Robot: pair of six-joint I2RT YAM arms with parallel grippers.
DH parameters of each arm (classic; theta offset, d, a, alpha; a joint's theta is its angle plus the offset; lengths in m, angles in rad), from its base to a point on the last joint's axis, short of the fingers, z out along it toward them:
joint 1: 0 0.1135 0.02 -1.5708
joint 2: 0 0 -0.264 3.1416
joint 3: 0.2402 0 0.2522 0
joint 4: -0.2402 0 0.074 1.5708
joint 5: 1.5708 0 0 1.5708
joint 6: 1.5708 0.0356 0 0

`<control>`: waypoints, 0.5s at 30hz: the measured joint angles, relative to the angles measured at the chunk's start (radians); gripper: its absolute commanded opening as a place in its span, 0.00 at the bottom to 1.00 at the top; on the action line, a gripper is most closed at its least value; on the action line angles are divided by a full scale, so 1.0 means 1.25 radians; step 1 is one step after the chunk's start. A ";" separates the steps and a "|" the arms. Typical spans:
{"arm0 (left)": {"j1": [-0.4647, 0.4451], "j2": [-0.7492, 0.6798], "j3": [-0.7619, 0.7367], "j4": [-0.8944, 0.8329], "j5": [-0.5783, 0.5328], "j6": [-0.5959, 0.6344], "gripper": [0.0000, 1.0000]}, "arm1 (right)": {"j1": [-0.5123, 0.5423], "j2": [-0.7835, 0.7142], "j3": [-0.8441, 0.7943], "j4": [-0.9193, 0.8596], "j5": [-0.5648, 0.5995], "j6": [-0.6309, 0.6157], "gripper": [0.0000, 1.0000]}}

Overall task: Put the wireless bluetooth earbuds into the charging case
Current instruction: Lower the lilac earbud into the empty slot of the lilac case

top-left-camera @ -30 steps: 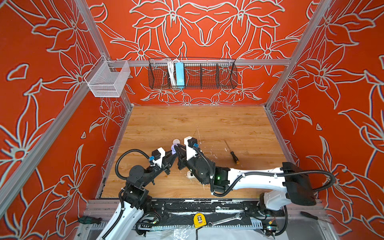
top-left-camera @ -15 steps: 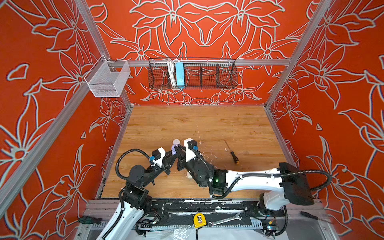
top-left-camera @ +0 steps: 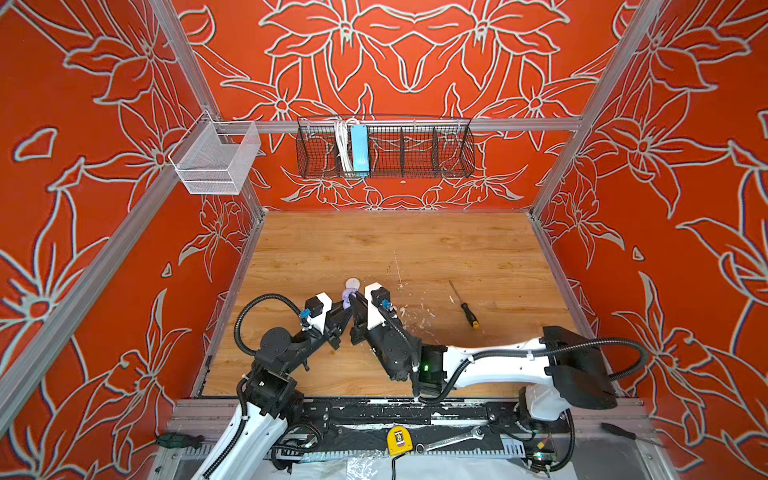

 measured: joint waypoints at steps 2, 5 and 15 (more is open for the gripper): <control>0.000 -0.004 0.000 -0.007 -0.006 0.002 0.00 | 0.006 -0.001 0.001 -0.025 -0.003 0.006 0.02; -0.001 -0.008 0.000 -0.017 -0.005 0.003 0.00 | 0.007 -0.014 0.001 -0.060 -0.010 0.021 0.02; -0.004 0.006 0.000 0.000 0.013 0.006 0.00 | 0.005 -0.035 0.000 -0.103 -0.027 0.051 0.27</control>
